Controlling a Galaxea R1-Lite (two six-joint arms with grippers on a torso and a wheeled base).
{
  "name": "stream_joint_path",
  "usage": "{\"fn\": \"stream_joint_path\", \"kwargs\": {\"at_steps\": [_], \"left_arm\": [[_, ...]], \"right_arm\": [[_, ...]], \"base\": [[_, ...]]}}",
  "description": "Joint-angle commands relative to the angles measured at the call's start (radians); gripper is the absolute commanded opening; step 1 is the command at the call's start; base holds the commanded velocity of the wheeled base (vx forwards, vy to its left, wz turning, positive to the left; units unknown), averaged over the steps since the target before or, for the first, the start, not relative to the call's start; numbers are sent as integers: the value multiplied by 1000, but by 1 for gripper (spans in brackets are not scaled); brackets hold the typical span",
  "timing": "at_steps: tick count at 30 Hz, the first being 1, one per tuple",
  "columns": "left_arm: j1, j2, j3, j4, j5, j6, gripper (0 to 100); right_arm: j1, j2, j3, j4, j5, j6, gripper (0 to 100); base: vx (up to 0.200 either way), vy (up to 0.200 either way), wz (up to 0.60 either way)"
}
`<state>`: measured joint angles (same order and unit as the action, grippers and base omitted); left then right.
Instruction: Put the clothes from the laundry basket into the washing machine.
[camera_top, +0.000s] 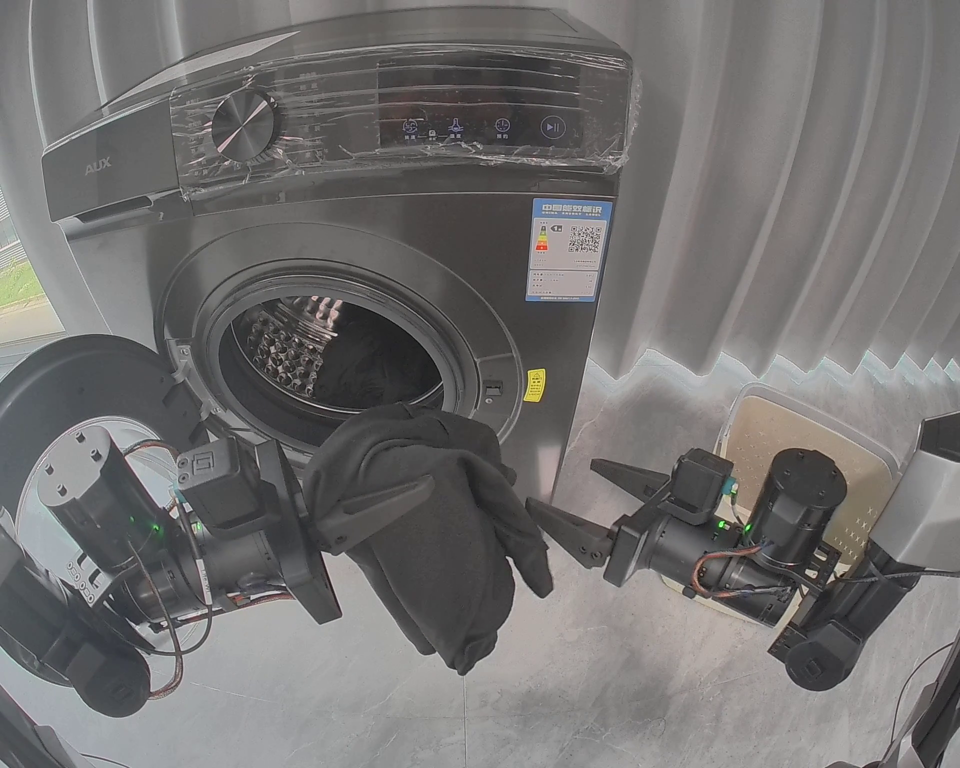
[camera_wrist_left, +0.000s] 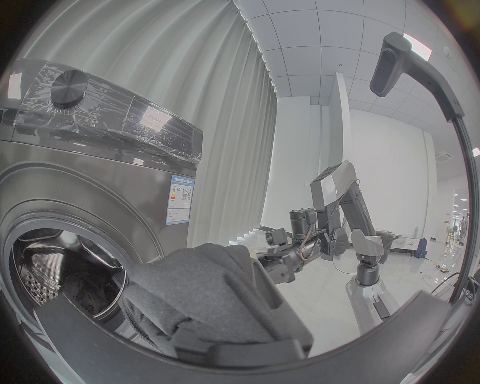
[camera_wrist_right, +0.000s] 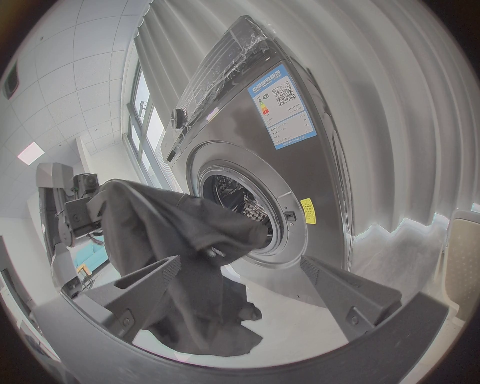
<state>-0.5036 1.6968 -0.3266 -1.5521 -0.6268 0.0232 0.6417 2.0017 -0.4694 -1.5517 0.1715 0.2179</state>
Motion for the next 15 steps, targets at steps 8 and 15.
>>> {"fn": "stream_joint_path", "kwargs": {"at_steps": [8, 15], "left_arm": [[17, 3, 4, 1, -2, -2, 0], [-27, 0, 8, 0, -5, -81, 0]], "right_arm": [[-76, -70, 97, -2, 105, -55, 100], [-63, -101, 104, 1, 336, -126, 100]], "base": [[0, 0, 0], [0, 0, 0]]}}
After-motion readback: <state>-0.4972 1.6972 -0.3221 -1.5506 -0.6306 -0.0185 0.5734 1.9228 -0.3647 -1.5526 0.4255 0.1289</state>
